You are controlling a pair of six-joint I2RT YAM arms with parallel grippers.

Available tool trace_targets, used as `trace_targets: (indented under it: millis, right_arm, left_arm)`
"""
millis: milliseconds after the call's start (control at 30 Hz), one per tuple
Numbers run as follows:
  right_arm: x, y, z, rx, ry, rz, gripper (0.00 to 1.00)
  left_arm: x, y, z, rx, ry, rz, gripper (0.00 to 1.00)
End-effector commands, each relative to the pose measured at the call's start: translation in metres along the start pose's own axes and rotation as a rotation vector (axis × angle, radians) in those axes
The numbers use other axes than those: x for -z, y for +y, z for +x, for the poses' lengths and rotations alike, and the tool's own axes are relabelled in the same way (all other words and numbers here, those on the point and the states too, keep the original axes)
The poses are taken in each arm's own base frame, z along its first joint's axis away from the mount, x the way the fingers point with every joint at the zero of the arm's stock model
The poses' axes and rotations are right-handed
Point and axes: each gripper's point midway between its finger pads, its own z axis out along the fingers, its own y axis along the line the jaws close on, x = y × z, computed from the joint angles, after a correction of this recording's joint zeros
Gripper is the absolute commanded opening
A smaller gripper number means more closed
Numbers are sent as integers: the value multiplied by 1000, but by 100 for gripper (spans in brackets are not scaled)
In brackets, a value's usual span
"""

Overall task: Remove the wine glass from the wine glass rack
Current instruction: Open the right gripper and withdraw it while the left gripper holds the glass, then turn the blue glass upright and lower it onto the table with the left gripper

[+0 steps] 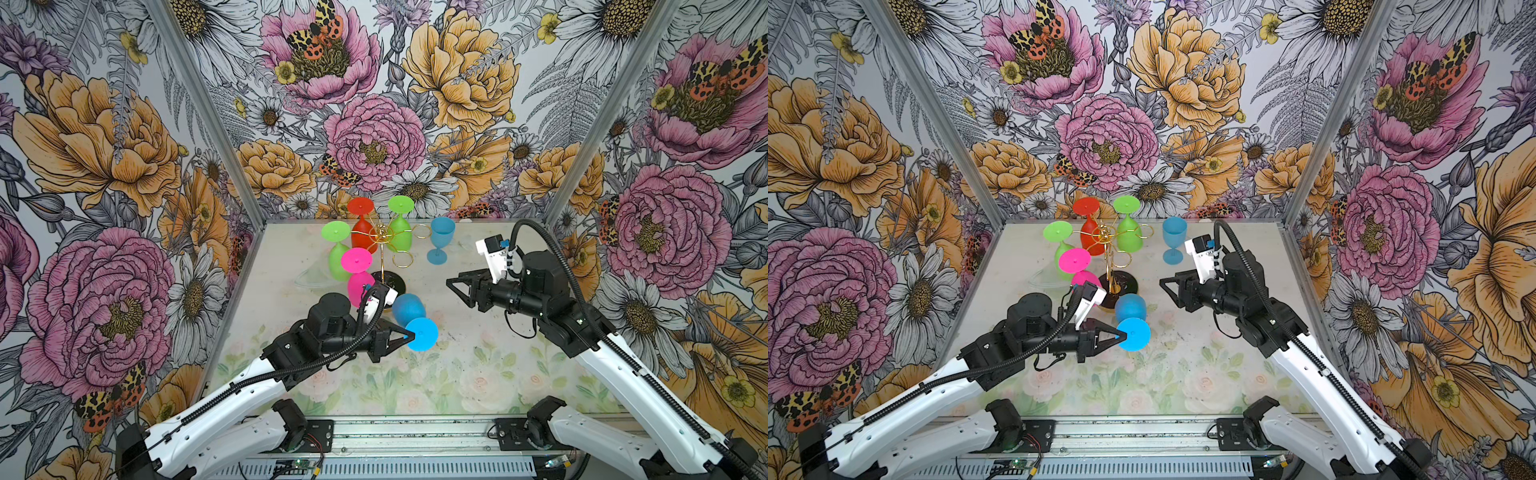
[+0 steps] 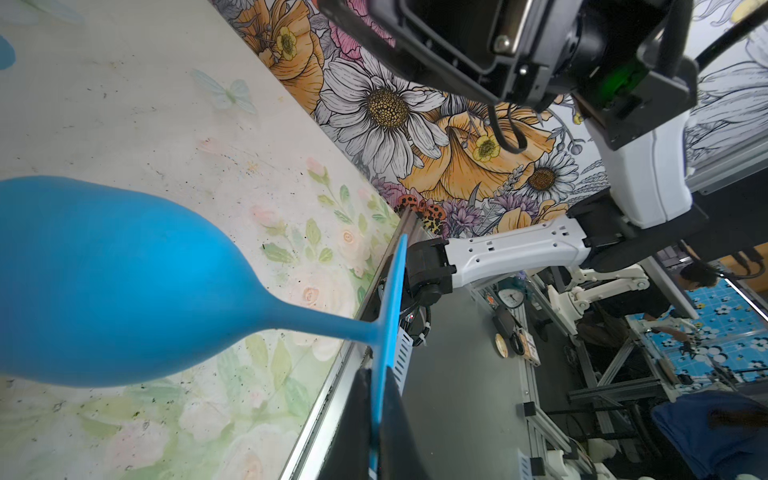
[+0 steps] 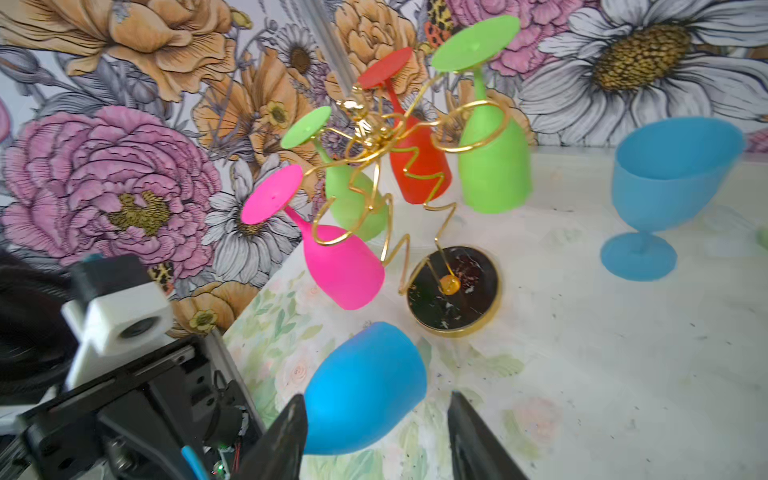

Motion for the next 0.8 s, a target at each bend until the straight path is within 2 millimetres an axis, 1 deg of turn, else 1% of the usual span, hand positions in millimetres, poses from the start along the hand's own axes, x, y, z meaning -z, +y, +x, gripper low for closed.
trace_targets:
  millis: [0, 167, 267, 400, 500, 633, 767]
  right_arm:
    - [1, -32, 12, -64, 62, 178, 55]
    - [-5, -51, 23, -91, 131, 269, 59]
    - [-5, -57, 26, -84, 163, 299, 61]
    - [-7, -59, 30, -82, 208, 305, 62]
    - [-13, -60, 33, -92, 239, 297, 62]
    - [-19, -60, 34, -102, 265, 284, 62]
    - [-25, -57, 32, -109, 277, 258, 63]
  left_arm:
    - [0, 4, -12, -148, -39, -117, 0]
    - [-6, 5, -8, -268, -9, -191, 0]
    - [-9, 7, -6, -359, 0, -244, 0]
    - [-9, 17, -2, -476, 33, -349, 0]
    - [-12, 19, 4, -572, 58, -386, 0]
    - [-19, 17, 22, -731, 119, -401, 0]
    - [-23, 24, 35, -866, 171, -462, 0]
